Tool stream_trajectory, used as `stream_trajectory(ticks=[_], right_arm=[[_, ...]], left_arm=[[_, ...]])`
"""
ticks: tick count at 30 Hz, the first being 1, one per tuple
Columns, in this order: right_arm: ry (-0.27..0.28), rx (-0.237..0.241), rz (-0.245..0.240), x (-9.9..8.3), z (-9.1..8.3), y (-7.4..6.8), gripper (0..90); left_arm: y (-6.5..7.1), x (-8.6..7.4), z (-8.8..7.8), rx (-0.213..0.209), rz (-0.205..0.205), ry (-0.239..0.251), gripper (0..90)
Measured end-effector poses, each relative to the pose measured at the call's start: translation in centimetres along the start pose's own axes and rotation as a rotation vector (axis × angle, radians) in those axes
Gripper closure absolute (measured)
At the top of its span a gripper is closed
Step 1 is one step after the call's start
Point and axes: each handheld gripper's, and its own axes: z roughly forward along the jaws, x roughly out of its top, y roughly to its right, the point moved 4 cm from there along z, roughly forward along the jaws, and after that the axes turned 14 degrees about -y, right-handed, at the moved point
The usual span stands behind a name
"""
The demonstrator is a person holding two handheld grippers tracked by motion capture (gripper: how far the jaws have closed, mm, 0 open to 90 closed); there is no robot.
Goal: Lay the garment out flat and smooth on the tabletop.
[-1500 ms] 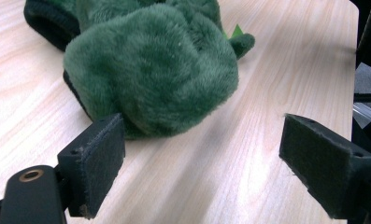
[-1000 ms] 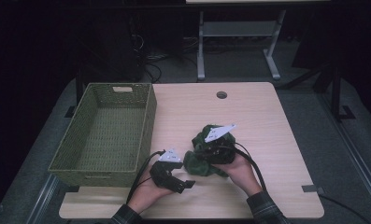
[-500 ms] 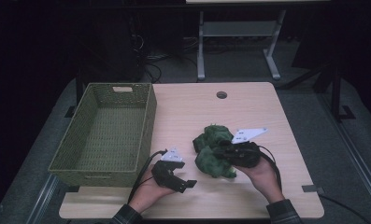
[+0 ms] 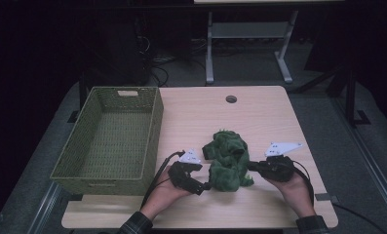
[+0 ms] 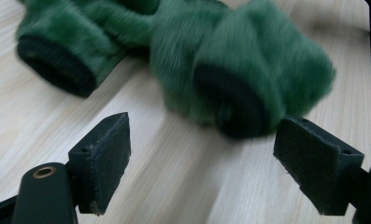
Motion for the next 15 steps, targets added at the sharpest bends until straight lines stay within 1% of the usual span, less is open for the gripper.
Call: stream_trajectory(ticks=[2,4,5,6,7,8,9,10,11,12,14,15], right_arm=[[-0.006,0.003,0.006,-0.5,0.1,0.1,85.2],[0.003,0.017,0.008,-0.5,-0.2,-0.1,81.6],[0.009,0.015,-0.001,-0.4,-0.3,-0.2,80.4],[0.014,0.019,0.0,-0.3,-0.5,-0.4,78.8],[0.019,0.023,0.0,-0.2,-0.5,-0.6,77.6],[0.018,0.025,-0.005,-0.1,-0.6,-0.7,77.1],[0.017,0.02,-0.01,0.0,-0.6,-0.7,76.4],[0.017,0.017,-0.008,0.0,-0.6,-0.8,76.0],[0.017,0.018,-0.007,0.0,-0.7,-0.8,75.8],[0.017,0.018,-0.007,0.0,-0.7,-0.8,75.8],[0.023,0.006,-0.009,-0.1,-0.8,-0.7,75.3],[0.025,0.001,-0.008,-0.2,-1.0,-0.6,75.2]], left_arm=[[0.1,0.3,0.2,-0.001,0.009,0.0,19.5],[0.2,0.4,0.2,-0.004,0.015,-0.001,20.4],[0.2,0.4,0.1,-0.007,0.02,0.001,21.6],[0.3,0.5,0.0,-0.021,0.022,0.011,24.5],[0.5,0.5,-0.2,-0.04,0.026,0.024,29.0],[0.7,0.7,-0.4,-0.065,0.031,0.04,35.3],[0.9,0.8,-0.5,-0.082,0.046,0.046,41.4],[1.1,0.9,-0.6,-0.085,0.057,0.046,48.1],[1.3,1.1,-0.7,-0.088,0.072,0.043,63.2],[1.4,1.3,-0.7,-0.091,0.084,0.043,63.2],[1.6,1.7,-0.6,-0.093,0.097,0.042,74.0],[1.7,2.0,-0.5,-0.098,0.102,0.043,77.1]])
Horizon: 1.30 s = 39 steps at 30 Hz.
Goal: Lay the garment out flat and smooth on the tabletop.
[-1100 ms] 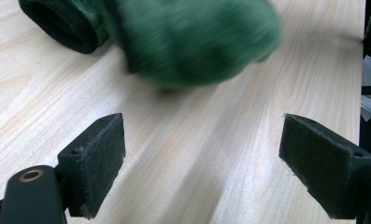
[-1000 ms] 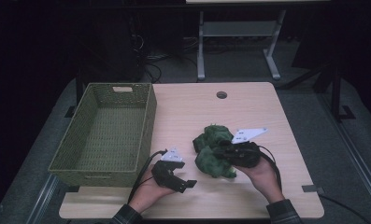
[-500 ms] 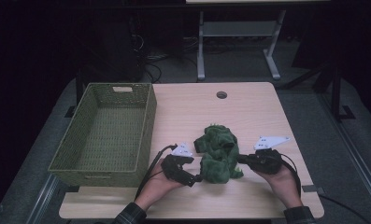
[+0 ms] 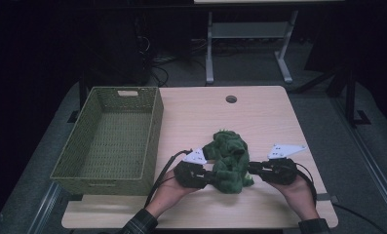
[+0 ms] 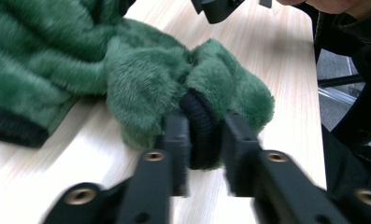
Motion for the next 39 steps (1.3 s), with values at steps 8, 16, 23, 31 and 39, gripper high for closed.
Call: stream_trajectory(ticks=[8,16,23,31,39], right_arm=[[0.004,-0.042,0.07,-2.5,-1.4,1.7,69.2],[0.025,-0.094,0.132,-5.1,-3.6,3.1,67.0],[0.044,-0.103,0.141,-5.9,-4.6,3.2,65.4],[0.069,-0.087,0.098,-4.3,-4.9,1.7,64.5],[0.093,-0.065,0.034,-1.9,-5.0,0.1,71.7]], left_arm=[[1.1,4.6,1.1,-0.044,0.051,0.052,78.3],[1.5,9.3,6.3,-0.085,0.079,0.017,63.4],[1.5,10.0,5.0,-0.058,0.087,0.058,39.5],[-0.7,8.0,1.7,0.003,0.052,0.045,49.1],[-1.1,7.4,3.4,0.0,0.044,0.013,59.9]])
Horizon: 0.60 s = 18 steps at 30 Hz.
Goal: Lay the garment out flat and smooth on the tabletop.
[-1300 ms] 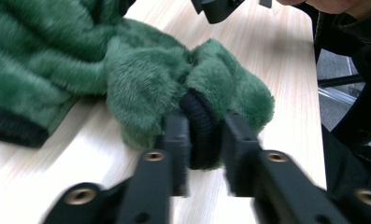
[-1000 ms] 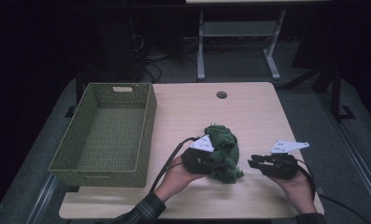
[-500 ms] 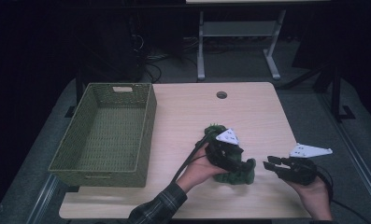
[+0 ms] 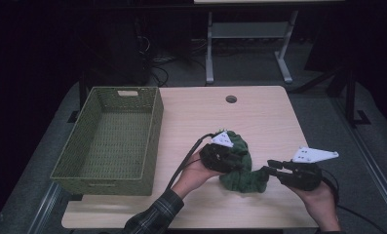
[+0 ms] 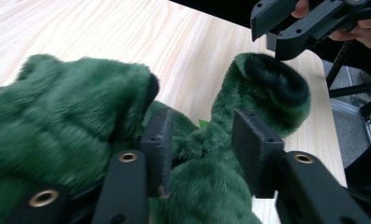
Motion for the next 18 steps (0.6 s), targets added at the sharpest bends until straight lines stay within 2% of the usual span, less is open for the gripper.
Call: stream_trajectory(ticks=[5,8,11,15,18], right_arm=[[-0.007,0.022,-0.038,0.8,0.3,-1.0,81.3],[-0.061,0.028,-0.052,0.4,1.3,-1.3,85.6],[-0.109,0.032,-0.042,-0.7,2.4,-1.0,85.5],[-0.141,0.03,-0.006,-2.0,2.8,-0.4,85.2],[-0.155,0.021,0.003,-2.7,2.9,0.0,85.2]], left_arm=[[0.5,0.1,1.5,0.006,0.019,-0.054,67.9],[0.5,-0.5,2.0,0.014,0.023,-0.099,73.9],[0.5,-1.3,1.6,0.037,0.02,-0.118,75.3],[0.7,-2.8,0.4,0.031,0.0,-0.125,76.3],[1.0,-4.2,-0.4,0.015,-0.013,-0.127,76.6]])
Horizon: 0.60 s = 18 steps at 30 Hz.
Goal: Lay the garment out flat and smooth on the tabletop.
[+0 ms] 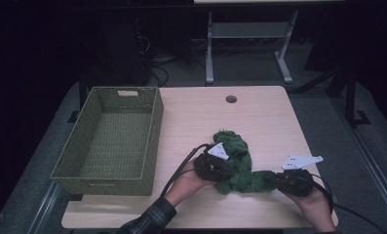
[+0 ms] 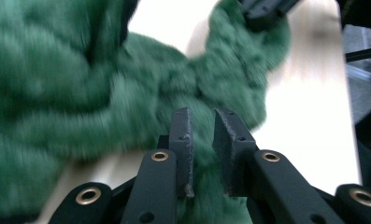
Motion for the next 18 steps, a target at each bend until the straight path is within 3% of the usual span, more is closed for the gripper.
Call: stream_trajectory(ticks=[10,15,16,18], right_arm=[[-0.078,-0.03,0.024,-2.1,0.6,0.5,89.6],[-0.112,-0.033,0.036,-2.9,0.7,0.6,89.7],[-0.138,-0.04,0.029,-3.2,1.1,0.6,89.9],[-0.135,-0.042,0.018,-3.2,1.2,0.6,89.9]], left_arm=[[1.0,-4.3,-0.6,-0.022,-0.037,-0.05,77.8],[1.0,-5.6,-0.3,-0.032,-0.051,-0.087,82.0],[0.9,-5.8,-0.3,-0.027,-0.051,-0.095,84.6],[0.8,-6.0,-0.3,-0.01,-0.042,-0.11,85.7]])
